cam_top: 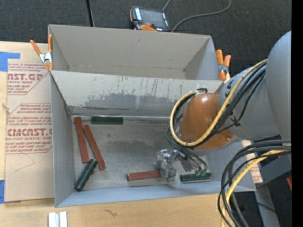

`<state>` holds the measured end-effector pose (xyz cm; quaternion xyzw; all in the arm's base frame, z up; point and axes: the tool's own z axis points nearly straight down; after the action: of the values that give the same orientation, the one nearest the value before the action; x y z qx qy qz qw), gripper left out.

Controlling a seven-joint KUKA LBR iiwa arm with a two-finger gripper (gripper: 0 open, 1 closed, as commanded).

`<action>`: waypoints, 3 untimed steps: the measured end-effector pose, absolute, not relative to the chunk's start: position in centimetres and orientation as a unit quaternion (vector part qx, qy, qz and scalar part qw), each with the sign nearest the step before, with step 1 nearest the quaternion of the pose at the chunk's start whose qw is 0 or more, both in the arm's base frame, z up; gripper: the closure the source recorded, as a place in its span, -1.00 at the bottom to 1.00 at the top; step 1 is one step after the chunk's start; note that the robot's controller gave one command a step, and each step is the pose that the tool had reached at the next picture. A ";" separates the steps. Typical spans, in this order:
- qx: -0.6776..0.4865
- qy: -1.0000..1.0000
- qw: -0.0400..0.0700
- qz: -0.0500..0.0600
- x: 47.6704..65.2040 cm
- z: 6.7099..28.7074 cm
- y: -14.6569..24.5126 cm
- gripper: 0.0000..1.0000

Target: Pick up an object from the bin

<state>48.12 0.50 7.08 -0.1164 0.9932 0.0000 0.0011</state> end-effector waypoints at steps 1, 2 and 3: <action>-0.334 0.942 0.003 0.000 51.6 7.4 5.0 1.00; -0.479 0.878 0.005 -0.001 57.1 25.1 7.3 1.00; -0.383 0.924 -0.001 0.002 57.9 15.7 9.2 1.00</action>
Offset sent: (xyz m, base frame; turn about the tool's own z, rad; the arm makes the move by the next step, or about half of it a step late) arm 0.0329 0.0438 0.0019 -0.4472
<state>57.86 9.21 15.74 -0.3832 0.9237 0.0019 -0.0009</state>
